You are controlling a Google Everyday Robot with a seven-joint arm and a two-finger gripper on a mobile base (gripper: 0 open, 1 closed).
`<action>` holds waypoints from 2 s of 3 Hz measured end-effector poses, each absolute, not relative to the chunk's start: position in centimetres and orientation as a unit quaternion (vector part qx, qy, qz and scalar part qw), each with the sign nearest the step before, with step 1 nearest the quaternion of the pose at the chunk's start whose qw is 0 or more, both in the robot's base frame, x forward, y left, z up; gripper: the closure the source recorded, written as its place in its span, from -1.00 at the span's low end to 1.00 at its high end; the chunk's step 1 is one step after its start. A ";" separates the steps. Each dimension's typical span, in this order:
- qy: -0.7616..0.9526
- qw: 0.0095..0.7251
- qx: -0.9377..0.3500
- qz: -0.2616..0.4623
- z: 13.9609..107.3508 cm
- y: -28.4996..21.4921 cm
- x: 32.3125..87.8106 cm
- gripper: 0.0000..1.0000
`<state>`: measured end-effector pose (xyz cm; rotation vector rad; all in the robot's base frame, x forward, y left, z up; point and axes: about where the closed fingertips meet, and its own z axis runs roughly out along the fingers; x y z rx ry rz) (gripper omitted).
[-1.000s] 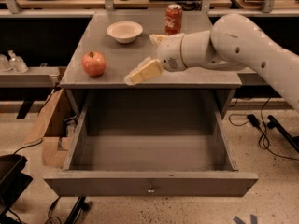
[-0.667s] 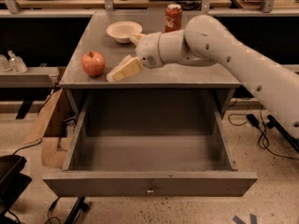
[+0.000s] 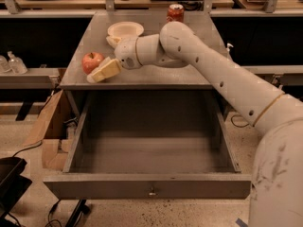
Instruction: Place apple into top drawer
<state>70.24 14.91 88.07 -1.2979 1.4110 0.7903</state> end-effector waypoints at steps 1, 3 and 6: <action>0.587 0.488 -0.540 0.354 85.7 18.0 70.7 -0.98; 0.595 0.466 -0.539 0.372 83.4 20.4 71.4 -0.07; 0.586 0.477 -0.566 0.329 87.8 16.3 66.7 1.00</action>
Offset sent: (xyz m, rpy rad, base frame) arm 0.0157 0.0566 -0.0545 -0.0138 0.1175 0.0638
